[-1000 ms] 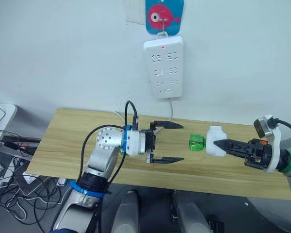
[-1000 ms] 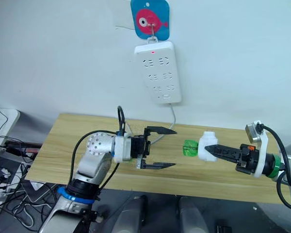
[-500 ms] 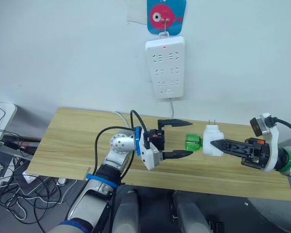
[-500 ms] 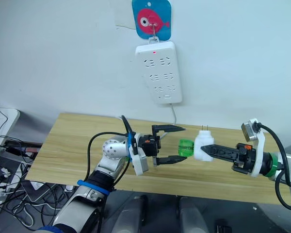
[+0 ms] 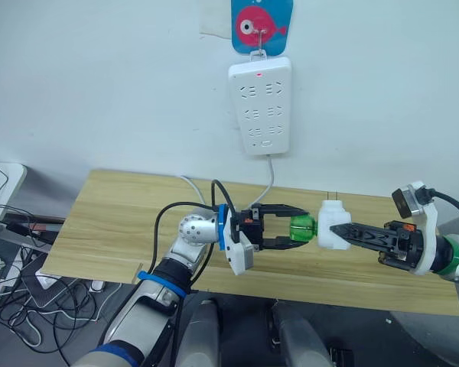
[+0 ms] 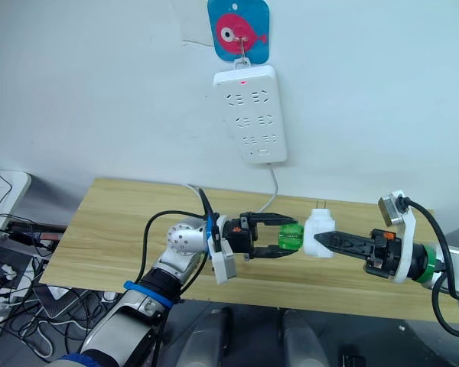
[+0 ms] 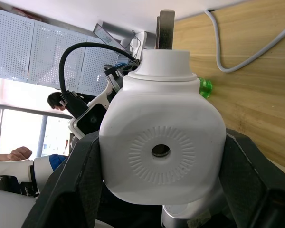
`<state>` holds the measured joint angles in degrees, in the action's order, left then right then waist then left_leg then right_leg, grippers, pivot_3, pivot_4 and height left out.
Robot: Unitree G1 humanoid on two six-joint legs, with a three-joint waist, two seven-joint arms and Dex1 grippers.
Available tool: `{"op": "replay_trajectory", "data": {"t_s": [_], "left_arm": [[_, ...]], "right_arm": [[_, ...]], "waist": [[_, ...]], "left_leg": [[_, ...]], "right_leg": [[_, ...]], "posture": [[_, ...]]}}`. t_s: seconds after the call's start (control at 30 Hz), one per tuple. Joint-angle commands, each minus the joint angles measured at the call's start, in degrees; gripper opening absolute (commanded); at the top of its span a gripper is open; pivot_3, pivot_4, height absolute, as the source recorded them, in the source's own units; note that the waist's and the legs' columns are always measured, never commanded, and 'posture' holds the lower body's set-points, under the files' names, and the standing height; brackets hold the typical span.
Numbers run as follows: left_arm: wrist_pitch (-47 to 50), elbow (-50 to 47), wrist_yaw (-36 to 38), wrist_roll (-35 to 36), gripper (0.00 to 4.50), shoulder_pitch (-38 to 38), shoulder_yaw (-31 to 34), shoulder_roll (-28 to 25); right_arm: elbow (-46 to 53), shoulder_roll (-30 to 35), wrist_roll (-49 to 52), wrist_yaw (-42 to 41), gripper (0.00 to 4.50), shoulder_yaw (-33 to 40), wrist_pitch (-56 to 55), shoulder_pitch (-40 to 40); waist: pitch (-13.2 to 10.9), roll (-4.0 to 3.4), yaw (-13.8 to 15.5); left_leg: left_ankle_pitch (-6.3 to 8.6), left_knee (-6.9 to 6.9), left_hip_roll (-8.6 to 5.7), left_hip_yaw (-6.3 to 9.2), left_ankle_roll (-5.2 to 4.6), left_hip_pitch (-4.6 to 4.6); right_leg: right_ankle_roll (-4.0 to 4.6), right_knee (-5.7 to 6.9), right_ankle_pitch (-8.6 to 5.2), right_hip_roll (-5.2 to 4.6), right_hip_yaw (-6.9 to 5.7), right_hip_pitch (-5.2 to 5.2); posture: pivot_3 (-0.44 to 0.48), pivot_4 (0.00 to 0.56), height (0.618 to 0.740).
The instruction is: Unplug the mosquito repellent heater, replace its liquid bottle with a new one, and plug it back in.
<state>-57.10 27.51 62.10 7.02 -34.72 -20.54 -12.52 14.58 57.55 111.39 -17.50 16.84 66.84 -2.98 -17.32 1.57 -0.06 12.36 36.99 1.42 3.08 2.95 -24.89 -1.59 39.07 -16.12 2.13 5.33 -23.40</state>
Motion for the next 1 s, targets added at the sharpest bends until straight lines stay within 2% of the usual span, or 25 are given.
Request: {"op": "replay_trajectory", "data": {"t_s": [0.03, 0.17, 0.3, 0.4, 0.47, 0.53, 0.63, 0.77, 1.0], "left_arm": [[9.64, -3.62, 4.60, 7.85, 2.23, 0.43, -2.26, -0.27], [44.40, -12.85, 8.84, 19.11, 2.23, 0.90, -3.42, -3.57], [78.31, -18.77, 10.33, 29.31, 2.23, -3.09, -3.61, -7.97], [101.96, -17.12, 9.14, 36.79, 2.23, -7.43, -2.06, -9.23], [119.41, -10.60, 6.66, 43.86, 2.23, -11.60, 2.51, -7.56], [131.75, -3.79, 6.30, 48.69, 2.23, -14.75, 6.93, -5.92], [138.38, -1.26, 8.18, 49.09, 2.23, -15.58, 7.38, -5.47], [139.66, -4.25, 9.33, 47.63, 2.23, -14.64, 5.54, -5.20], [136.98, -4.24, 7.41, 45.19, 4.49, -14.69, 8.32, -4.11]], "right_arm": [[1.93, 1.20, 1.61, -0.77, 2.98, 1.23, -0.21, 0.23], [3.49, 4.89, 1.61, -0.12, 2.98, 0.62, 0.54, 0.11], [3.40, 6.31, 1.61, -0.47, 2.98, -0.80, 0.22, -1.27], [3.35, 6.43, 1.61, -0.38, 2.98, -1.91, -0.23, -2.37], [3.40, 6.37, 1.61, -0.85, 2.98, -2.47, -0.20, -2.81], [3.80, 6.30, 1.61, -1.43, 2.98, -2.80, -0.13, -2.77], [4.36, 5.38, 1.61, -2.49, 2.98, -3.28, -0.78, -2.00], [5.50, 5.24, 1.61, -2.84, 2.98, -3.87, -1.47, -1.34], [4.07, 4.93, 1.61, -3.28, 2.98, -3.13, -1.80, -0.83]], "waist": [[0.00, 0.00, -0.02], [0.00, -0.01, -0.12], [0.00, -0.01, -0.26], [0.00, -0.01, -0.29], [0.00, 0.00, -0.38], [0.00, 0.00, -0.41], [0.00, 0.00, -0.53], [0.00, 0.00, -0.40], [0.00, 0.00, -0.27]], "left_leg": [[0.00, 0.00, 0.00, 0.00, 0.00, 0.00], [-0.01, 0.01, 0.01, 0.01, -0.01, 0.01], [-0.01, 0.02, 0.09, 0.15, -0.01, 0.01], [-0.03, 0.03, 0.11, 0.23, -0.03, 0.00], [-0.03, 0.03, 0.09, 0.20, -0.03, 0.00], [-0.03, 0.05, 0.07, 0.21, -0.04, -0.01], [-0.03, 0.02, 0.05, 0.21, -0.04, -0.03], [-0.03, -0.03, 0.09, 0.24, -0.03, -0.02], [-0.04, 0.03, 0.04, 0.17, -0.02, -0.02]], "right_leg": [[0.00, 0.00, 0.00, 0.00, 0.00, 0.00], [-0.02, 0.04, -0.02, 0.03, -0.01, 0.00], [-0.22, 0.06, -0.13, 0.13, -0.15, 0.01], [-0.24, 0.10, -0.15, 0.18, -0.23, 0.01], [-0.25, 0.09, -0.15, 0.16, -0.22, 0.01], [-0.26, 0.06, -0.16, 0.15, -0.24, 0.01], [-0.26, 0.02, -0.16, 0.15, -0.26, 0.01], [-0.18, 0.04, -0.11, 0.12, -0.28, -0.01], [-0.24, 0.05, -0.14, 0.00, -0.21, 0.00]], "posture": [[0.072, 0.285, 0.740], [0.074, 0.282, 0.740], [0.081, 0.278, 0.740], [0.079, 0.276, 0.740], [0.079, 0.276, 0.740], [0.074, 0.276, 0.740], [0.074, 0.276, 0.740], [0.074, 0.276, 0.740], [0.074, 0.289, 0.740]]}}
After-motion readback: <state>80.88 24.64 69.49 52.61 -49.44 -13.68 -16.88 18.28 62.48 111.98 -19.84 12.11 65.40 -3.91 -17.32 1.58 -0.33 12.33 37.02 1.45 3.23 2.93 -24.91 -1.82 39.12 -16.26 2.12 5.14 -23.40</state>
